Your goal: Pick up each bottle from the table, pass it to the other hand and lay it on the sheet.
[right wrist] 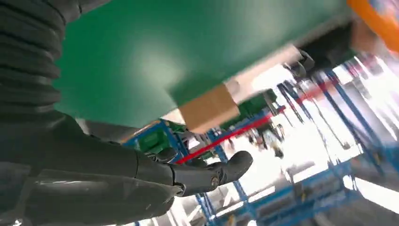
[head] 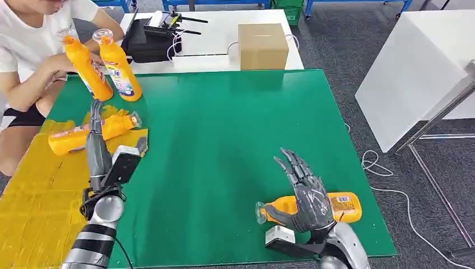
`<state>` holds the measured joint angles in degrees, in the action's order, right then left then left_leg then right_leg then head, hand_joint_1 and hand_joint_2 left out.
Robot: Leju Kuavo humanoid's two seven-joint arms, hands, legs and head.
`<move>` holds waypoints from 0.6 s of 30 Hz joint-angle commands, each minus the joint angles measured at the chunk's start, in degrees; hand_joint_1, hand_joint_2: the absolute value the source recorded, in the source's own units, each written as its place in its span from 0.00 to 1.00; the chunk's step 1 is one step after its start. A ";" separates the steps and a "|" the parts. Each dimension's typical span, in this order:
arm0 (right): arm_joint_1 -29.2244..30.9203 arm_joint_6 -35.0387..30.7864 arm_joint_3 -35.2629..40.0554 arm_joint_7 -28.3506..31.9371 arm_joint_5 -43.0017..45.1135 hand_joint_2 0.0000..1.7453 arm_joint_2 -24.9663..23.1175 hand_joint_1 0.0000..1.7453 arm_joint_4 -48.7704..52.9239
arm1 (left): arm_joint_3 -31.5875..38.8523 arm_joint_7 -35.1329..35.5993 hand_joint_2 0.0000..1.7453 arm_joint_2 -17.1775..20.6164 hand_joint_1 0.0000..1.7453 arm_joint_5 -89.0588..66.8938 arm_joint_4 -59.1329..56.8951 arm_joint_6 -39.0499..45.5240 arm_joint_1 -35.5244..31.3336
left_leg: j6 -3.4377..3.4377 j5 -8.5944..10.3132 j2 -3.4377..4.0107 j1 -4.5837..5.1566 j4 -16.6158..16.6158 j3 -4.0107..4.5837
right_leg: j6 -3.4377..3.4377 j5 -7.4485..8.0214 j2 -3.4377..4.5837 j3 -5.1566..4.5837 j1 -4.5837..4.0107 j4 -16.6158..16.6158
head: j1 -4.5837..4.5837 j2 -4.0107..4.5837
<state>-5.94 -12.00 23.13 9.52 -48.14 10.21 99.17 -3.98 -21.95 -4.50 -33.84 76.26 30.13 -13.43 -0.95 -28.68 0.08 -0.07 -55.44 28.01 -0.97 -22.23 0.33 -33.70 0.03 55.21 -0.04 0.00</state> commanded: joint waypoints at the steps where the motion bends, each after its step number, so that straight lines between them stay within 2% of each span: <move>1: -5.49 1.86 -0.12 -5.52 -3.93 1.00 14.59 0.00 1.08 | -4.24 -1.80 1.00 0.13 0.00 7.08 2.54 -4.80 3.43 | -0.02 -0.07 -0.16 -0.01 0.04 -0.12 | -0.08 -0.09 -0.18 0.20 0.00 -0.07 | 0.02 0.00; 12: -5.42 1.81 -0.69 -6.50 -3.51 1.00 14.22 0.00 1.29 | -4.29 -1.96 1.00 0.12 0.00 7.21 2.70 -4.84 3.87 | -0.05 -0.18 -0.01 -0.04 0.03 -0.16 | -0.02 -0.09 -0.06 0.21 -0.05 -0.07 | 0.00 0.00; 15: -6.57 2.03 -3.20 -10.04 -3.46 1.00 15.46 0.00 1.34 | -4.49 -1.79 1.00 -0.30 0.00 8.00 2.88 -5.71 5.14 | -0.10 -0.11 0.00 0.02 0.05 -0.06 | -0.03 -0.04 -0.03 0.10 -0.02 -0.06 | -0.02 0.00; 18: -8.09 2.41 -6.74 -10.65 -1.62 1.00 16.45 0.00 1.40 | -5.30 -1.94 1.00 -0.65 0.00 8.04 2.97 -5.83 5.77 | -0.12 -0.12 -0.06 0.05 0.04 -0.09 | -0.05 -0.07 -0.09 0.12 0.01 -0.04 | -0.04 0.00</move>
<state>-12.08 -10.47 22.51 1.24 -52.06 24.28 101.24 -6.75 -24.09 -4.63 -26.40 79.95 25.00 -8.53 -1.08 -28.76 0.12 -0.04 -55.44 28.03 -0.97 -22.23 0.36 -33.71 0.03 55.20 -0.09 0.00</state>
